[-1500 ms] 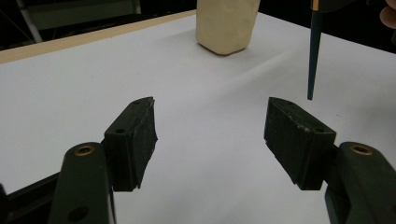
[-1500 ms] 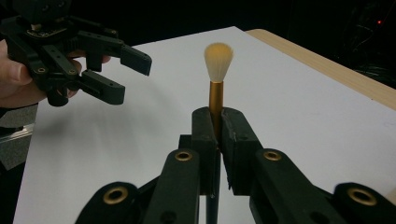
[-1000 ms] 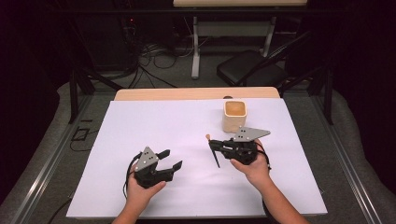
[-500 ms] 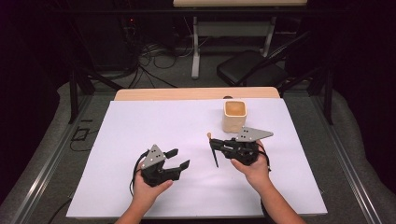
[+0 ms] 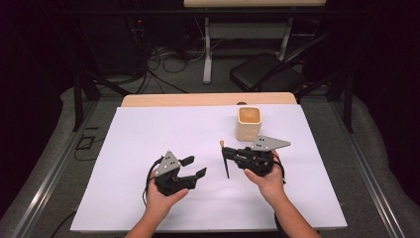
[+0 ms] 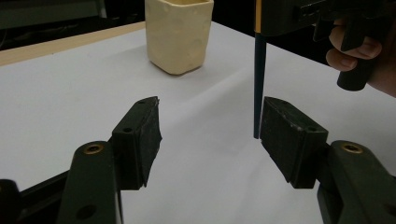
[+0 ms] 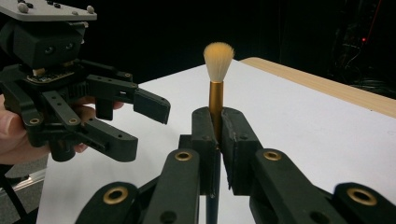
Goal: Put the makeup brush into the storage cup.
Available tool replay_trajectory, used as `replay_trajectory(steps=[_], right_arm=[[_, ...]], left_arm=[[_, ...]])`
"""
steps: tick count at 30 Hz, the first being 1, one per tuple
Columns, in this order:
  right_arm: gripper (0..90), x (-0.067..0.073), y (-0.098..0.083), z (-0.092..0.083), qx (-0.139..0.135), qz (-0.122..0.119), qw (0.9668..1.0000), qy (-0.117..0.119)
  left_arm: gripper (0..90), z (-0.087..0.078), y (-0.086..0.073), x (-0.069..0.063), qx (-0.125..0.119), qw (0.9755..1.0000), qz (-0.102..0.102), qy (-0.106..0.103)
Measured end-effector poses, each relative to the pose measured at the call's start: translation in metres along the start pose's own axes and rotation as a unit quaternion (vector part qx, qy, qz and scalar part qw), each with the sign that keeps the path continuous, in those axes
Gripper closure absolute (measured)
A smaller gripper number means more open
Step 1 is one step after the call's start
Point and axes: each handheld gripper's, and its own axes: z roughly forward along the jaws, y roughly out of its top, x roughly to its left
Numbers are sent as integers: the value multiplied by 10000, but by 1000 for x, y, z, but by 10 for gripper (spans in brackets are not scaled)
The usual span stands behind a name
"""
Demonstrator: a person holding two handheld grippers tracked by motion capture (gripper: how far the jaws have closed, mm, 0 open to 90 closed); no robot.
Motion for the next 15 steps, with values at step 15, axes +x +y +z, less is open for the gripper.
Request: replay_trajectory(steps=[15], right_arm=[[837,4,1,3,-82,91,9999,21]], left_arm=[[398,10,1,-3,-17,9998,-142,-161]])
